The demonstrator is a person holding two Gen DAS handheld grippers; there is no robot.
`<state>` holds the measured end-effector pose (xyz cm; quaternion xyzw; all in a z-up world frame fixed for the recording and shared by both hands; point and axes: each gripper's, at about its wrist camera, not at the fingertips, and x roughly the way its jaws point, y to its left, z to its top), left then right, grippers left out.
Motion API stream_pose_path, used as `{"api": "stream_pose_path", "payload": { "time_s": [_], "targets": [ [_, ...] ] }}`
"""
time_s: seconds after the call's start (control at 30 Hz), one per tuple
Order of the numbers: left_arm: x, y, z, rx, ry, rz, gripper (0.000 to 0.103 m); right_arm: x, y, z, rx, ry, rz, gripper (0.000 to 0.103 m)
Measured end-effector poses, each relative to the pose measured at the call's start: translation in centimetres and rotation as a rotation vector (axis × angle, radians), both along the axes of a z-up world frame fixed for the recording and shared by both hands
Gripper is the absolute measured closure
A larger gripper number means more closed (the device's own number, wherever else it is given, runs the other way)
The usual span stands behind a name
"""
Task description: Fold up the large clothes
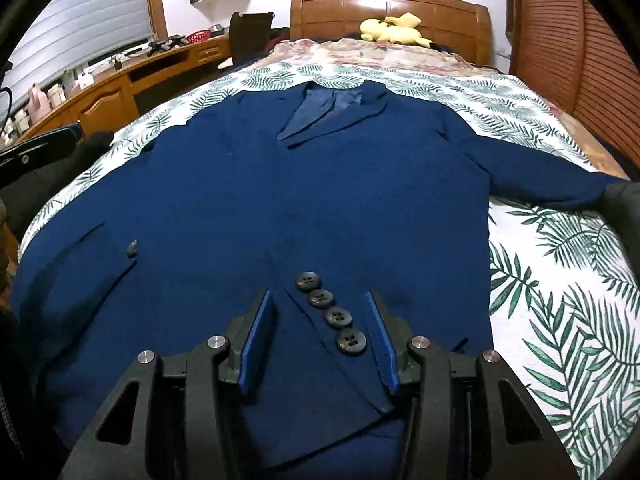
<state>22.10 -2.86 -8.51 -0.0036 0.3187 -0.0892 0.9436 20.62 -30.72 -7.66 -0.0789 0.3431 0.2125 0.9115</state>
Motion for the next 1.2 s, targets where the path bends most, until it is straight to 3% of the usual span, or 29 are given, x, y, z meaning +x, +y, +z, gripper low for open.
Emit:
{"api": "stream_pose_path", "payload": {
  "time_s": [0.37,0.7,0.83,1.03,1.2],
  "targets": [
    [2.4,-1.0,0.6,0.053,-0.010,0.008,0.025,-0.6,-0.4,-0.9,0.009,-0.026,0.003,0.053],
    [5.6,-0.8,-4.0,0.066,0.028,0.025,0.025,-0.8,-0.4,-1.0,0.010,-0.035,0.004,0.053],
    [6.1,-0.6,-5.7,0.034,0.049,-0.001,0.025,-0.9,-0.4,-1.1,0.008,-0.039,0.003,0.053],
    [6.0,-1.3,-6.0,0.023,0.050,-0.047,0.025,-0.9,-0.6,-0.7,0.021,-0.033,-0.002,0.053],
    [5.7,-2.0,-6.0,0.041,0.043,-0.079,0.025,-0.9,-2.1,1.4,0.042,-0.026,-0.050,0.053]
  ]
}}
